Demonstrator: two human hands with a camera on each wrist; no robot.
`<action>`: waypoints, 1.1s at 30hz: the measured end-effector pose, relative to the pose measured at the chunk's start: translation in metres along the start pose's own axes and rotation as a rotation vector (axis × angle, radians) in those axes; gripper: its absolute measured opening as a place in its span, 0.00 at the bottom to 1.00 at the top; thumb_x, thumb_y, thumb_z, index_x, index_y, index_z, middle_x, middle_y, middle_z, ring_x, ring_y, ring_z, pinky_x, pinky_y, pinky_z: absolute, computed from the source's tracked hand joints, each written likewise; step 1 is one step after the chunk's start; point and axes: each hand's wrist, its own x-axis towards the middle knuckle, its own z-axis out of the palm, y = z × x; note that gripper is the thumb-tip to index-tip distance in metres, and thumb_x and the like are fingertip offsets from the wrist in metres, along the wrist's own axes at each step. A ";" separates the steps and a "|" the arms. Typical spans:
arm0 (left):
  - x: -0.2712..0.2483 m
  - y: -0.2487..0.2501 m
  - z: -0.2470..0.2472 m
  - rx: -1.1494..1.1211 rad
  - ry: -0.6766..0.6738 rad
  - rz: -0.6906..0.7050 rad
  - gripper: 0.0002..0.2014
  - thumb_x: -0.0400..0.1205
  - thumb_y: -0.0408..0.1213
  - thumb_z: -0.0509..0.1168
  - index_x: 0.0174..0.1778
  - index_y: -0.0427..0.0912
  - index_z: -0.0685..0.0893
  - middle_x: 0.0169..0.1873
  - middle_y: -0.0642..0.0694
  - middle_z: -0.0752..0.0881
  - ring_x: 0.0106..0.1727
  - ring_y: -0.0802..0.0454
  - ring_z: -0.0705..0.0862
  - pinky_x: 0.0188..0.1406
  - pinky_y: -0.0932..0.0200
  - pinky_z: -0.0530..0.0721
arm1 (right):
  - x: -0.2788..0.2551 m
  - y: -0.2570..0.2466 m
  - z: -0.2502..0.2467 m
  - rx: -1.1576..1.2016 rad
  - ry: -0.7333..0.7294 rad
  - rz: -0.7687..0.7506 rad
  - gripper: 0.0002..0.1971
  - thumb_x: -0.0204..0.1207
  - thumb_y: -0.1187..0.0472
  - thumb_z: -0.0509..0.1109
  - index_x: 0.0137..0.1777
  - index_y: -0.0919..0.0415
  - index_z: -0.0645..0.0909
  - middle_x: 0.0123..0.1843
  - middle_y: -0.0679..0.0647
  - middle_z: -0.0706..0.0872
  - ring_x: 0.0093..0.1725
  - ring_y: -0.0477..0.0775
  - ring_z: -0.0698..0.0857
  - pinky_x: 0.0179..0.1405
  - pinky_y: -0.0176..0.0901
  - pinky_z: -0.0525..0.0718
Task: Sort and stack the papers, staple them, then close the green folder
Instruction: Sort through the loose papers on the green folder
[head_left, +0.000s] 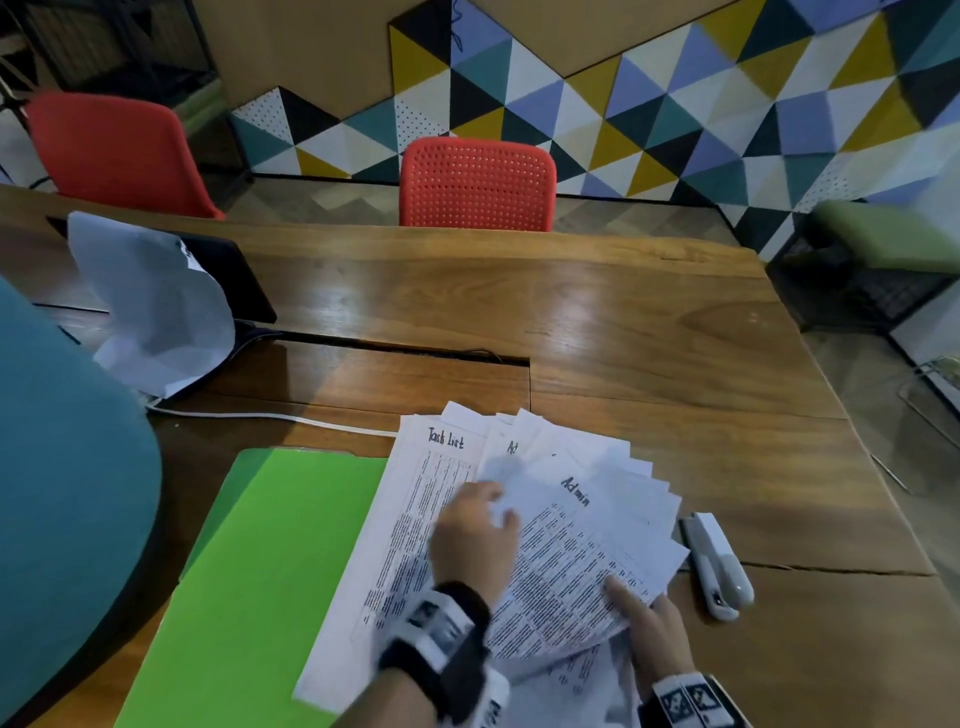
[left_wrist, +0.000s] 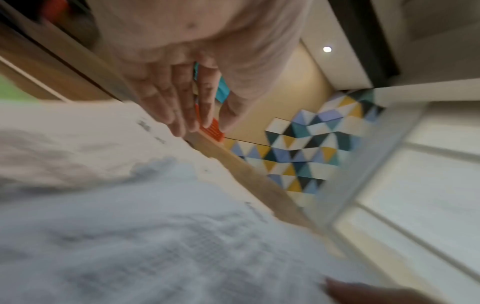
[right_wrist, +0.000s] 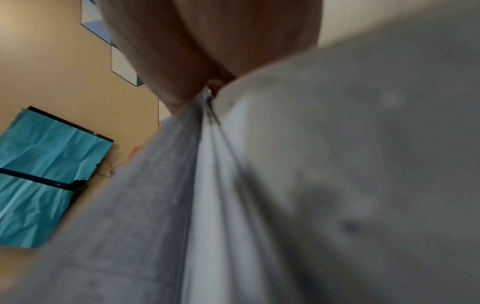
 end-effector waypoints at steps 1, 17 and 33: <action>0.016 -0.019 -0.011 0.015 0.031 -0.092 0.15 0.78 0.39 0.69 0.62 0.45 0.85 0.58 0.47 0.88 0.56 0.48 0.87 0.57 0.54 0.84 | -0.015 -0.006 -0.004 -0.071 -0.081 0.015 0.38 0.46 0.39 0.87 0.53 0.63 0.86 0.52 0.58 0.93 0.53 0.63 0.91 0.60 0.68 0.86; 0.005 -0.131 -0.037 -0.520 -0.157 -0.259 0.12 0.75 0.49 0.74 0.44 0.43 0.88 0.44 0.54 0.88 0.47 0.60 0.86 0.46 0.61 0.82 | -0.070 -0.046 0.025 -0.211 -0.382 -0.018 0.25 0.51 0.56 0.76 0.53 0.52 0.92 0.53 0.48 0.94 0.52 0.46 0.90 0.46 0.38 0.85; -0.011 -0.134 -0.050 -0.689 -0.336 -0.311 0.41 0.58 0.49 0.86 0.62 0.31 0.79 0.47 0.48 0.92 0.48 0.58 0.91 0.46 0.57 0.90 | -0.093 -0.045 0.038 -0.206 -0.401 0.125 0.12 0.48 0.69 0.74 0.34 0.63 0.85 0.39 0.64 0.87 0.40 0.58 0.84 0.44 0.49 0.81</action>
